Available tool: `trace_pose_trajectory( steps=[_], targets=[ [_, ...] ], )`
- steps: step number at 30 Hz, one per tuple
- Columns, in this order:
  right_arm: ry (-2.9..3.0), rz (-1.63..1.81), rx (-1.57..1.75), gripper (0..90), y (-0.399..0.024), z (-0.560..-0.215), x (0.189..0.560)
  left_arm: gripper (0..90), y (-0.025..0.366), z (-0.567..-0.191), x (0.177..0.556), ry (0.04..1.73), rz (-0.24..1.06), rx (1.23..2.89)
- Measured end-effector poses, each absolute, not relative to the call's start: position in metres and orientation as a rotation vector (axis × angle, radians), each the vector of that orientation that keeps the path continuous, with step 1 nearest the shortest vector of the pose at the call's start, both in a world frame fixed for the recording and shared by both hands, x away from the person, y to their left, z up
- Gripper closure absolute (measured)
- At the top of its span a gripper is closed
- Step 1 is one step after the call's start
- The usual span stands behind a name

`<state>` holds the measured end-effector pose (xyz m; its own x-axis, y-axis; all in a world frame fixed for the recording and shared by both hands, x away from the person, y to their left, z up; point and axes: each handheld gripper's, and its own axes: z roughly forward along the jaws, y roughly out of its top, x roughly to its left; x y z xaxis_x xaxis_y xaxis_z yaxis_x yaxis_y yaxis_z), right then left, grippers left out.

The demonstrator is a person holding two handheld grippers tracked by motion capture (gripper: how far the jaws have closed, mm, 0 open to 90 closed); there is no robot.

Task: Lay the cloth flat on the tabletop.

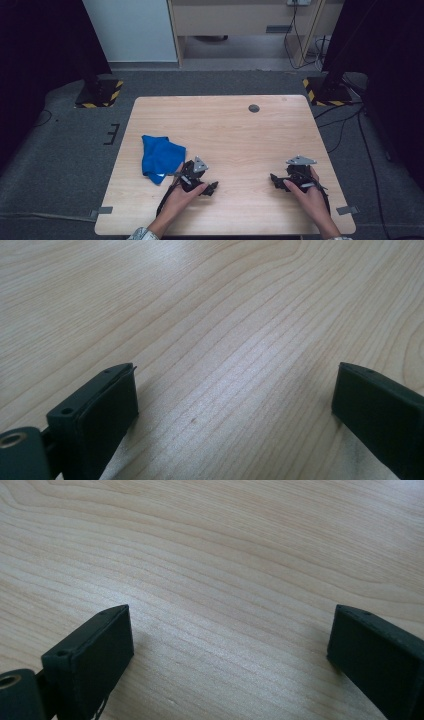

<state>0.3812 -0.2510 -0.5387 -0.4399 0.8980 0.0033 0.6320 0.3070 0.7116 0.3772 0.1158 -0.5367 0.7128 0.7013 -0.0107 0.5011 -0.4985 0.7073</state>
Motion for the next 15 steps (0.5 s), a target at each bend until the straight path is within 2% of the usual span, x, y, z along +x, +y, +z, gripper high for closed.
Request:
trace_pose_trajectory(
  steps=[8, 15],
  targets=[
    [2.184, 0.915, 1.364, 4.5, -0.251, -0.539, 0.381, 6.0, 0.116, -0.531, 0.374, 0.88, 0.38, 2.183],
    [2.182, 0.915, 1.366, 4.5, -0.251, -0.539, 0.381, 6.1, 0.138, -0.511, 0.375, 0.902, 0.443, 2.096]
  ],
)
